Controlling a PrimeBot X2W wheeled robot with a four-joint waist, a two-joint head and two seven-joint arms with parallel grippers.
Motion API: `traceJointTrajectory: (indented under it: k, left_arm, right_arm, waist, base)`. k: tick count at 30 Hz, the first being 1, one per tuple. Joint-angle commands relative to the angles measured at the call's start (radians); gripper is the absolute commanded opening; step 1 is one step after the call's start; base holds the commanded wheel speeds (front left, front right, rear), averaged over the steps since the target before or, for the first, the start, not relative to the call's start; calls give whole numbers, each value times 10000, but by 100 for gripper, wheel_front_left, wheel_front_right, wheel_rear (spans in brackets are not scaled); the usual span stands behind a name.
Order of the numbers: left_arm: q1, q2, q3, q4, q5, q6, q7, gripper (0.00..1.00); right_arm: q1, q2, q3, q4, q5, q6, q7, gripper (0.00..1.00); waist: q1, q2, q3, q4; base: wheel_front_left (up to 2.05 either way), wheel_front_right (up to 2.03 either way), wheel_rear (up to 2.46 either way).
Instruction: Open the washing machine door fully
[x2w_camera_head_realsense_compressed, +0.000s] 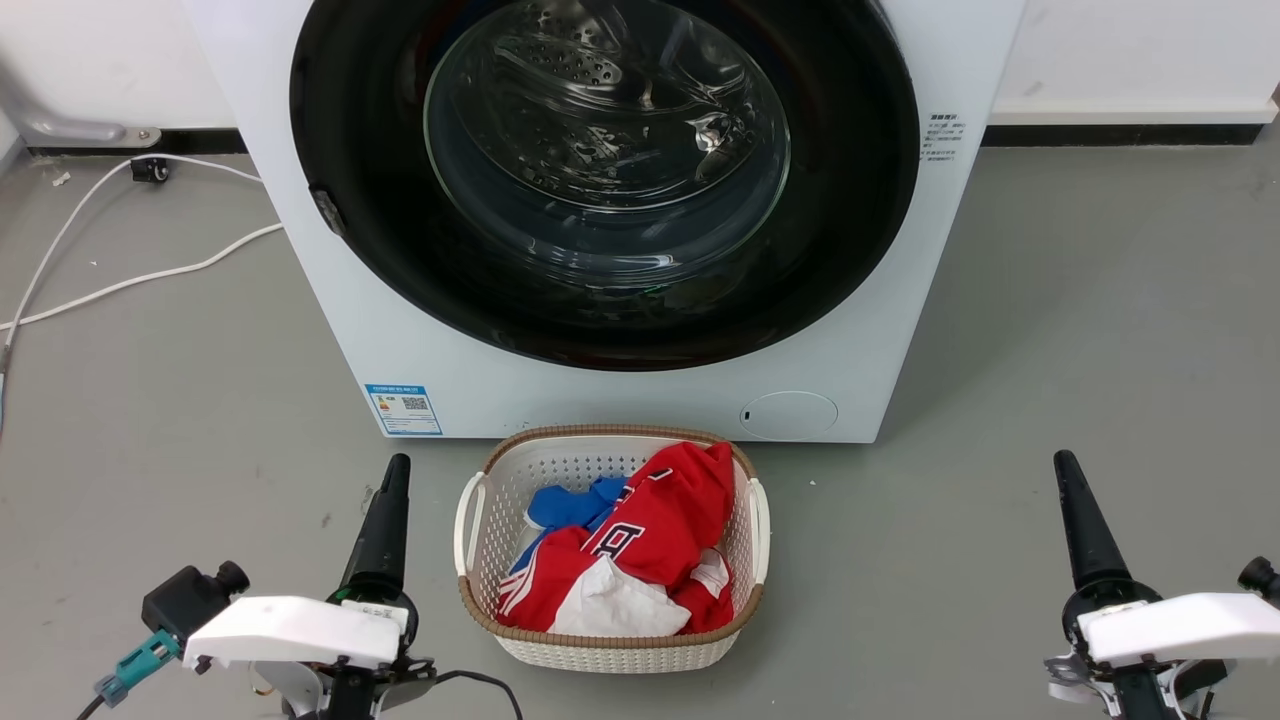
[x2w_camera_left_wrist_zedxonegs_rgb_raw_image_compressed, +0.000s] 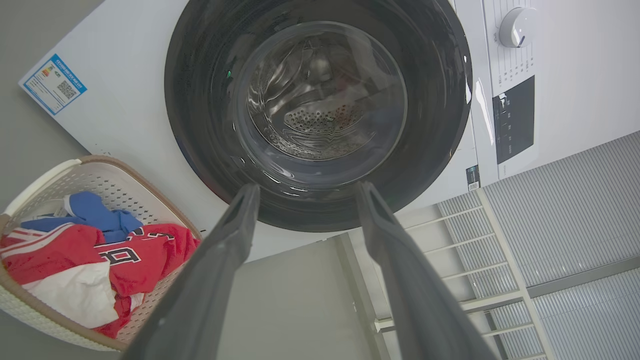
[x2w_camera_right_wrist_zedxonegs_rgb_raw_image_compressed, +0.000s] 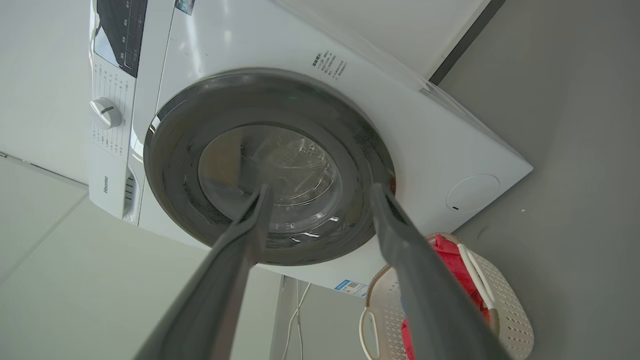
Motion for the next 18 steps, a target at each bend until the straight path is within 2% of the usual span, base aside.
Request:
traceJointTrajectory:
  k: [1,11,18]
  left_arm:
    - [-179,83,-48,-172,359,-45,-77,100]
    - [-165,251,-236,-203,3060,51,-428,100]
    - [-177,366,-444,-243,4453,205,-656,100]
  right_arm:
    - [-71,-70,15,-209,-460,16,-85,100]
    - [137,38,67,-522,-2862,17,-71,100]
    - [313,71,89,-817,-4122,19,-40,100]
  waist:
    - [0,0,-2,3]
    - [0,0,-44,40]
    - [0,0,-81,64]
  base:
    - [0,0,0]
    - [0,0,0]
    - [0,0,0]
